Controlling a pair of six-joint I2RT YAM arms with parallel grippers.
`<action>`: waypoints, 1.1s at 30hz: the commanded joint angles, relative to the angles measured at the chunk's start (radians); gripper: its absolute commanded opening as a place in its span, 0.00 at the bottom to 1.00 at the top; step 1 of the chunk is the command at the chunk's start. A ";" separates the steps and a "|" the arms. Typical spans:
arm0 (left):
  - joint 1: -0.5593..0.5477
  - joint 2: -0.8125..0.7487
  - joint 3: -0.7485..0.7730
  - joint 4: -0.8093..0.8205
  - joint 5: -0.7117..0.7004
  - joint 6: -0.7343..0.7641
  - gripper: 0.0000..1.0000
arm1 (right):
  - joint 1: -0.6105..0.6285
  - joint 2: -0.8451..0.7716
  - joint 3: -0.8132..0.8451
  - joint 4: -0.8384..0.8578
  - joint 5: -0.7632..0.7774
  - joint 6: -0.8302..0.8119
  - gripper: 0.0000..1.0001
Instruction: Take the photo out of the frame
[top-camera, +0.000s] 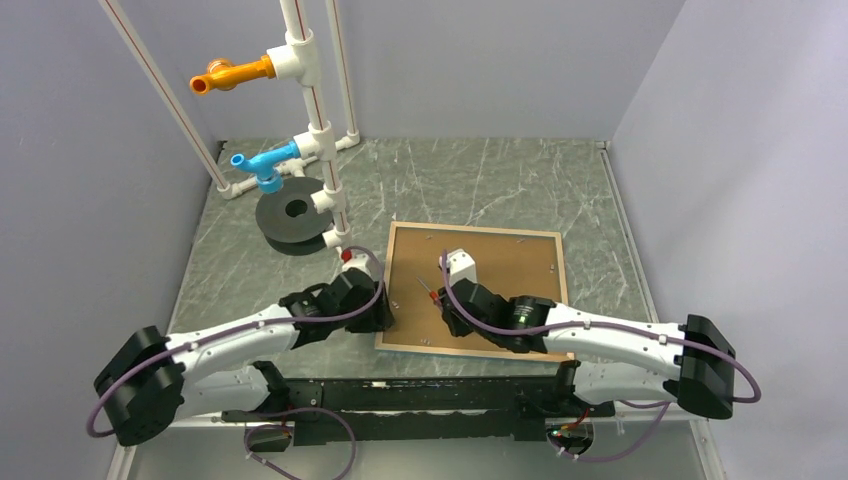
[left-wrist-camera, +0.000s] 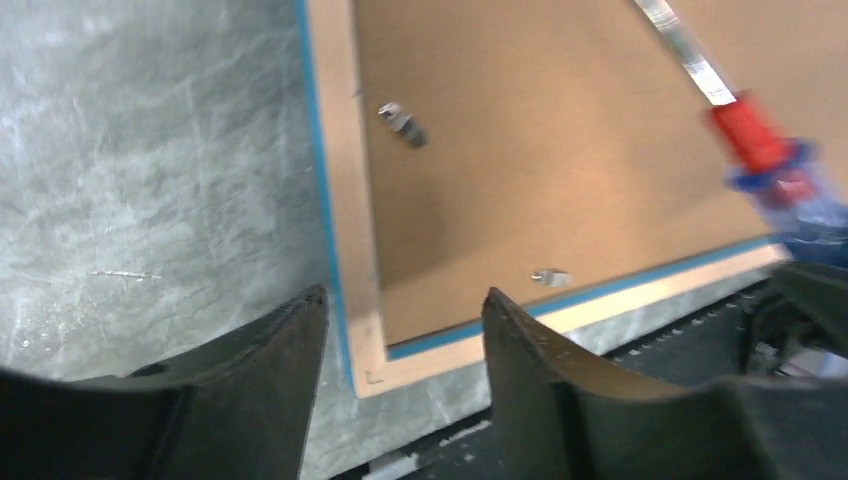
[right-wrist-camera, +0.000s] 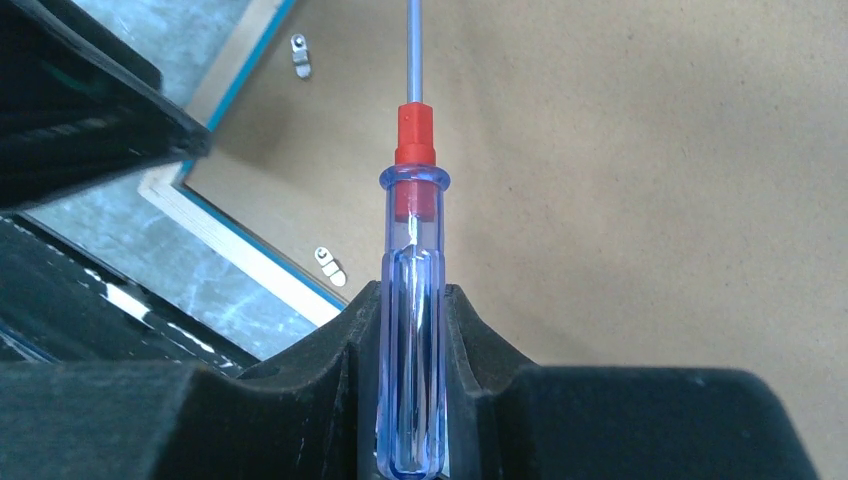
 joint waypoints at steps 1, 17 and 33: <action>0.004 -0.105 0.116 -0.100 -0.003 0.064 0.66 | -0.001 -0.072 -0.044 0.045 -0.006 -0.029 0.00; 0.190 -0.395 0.677 -0.730 -0.347 0.422 0.92 | 0.131 0.078 0.073 0.278 -0.174 -0.080 0.00; 0.764 -0.280 0.630 -0.398 -0.201 0.688 0.94 | 0.241 0.642 0.364 0.687 0.028 -0.051 0.00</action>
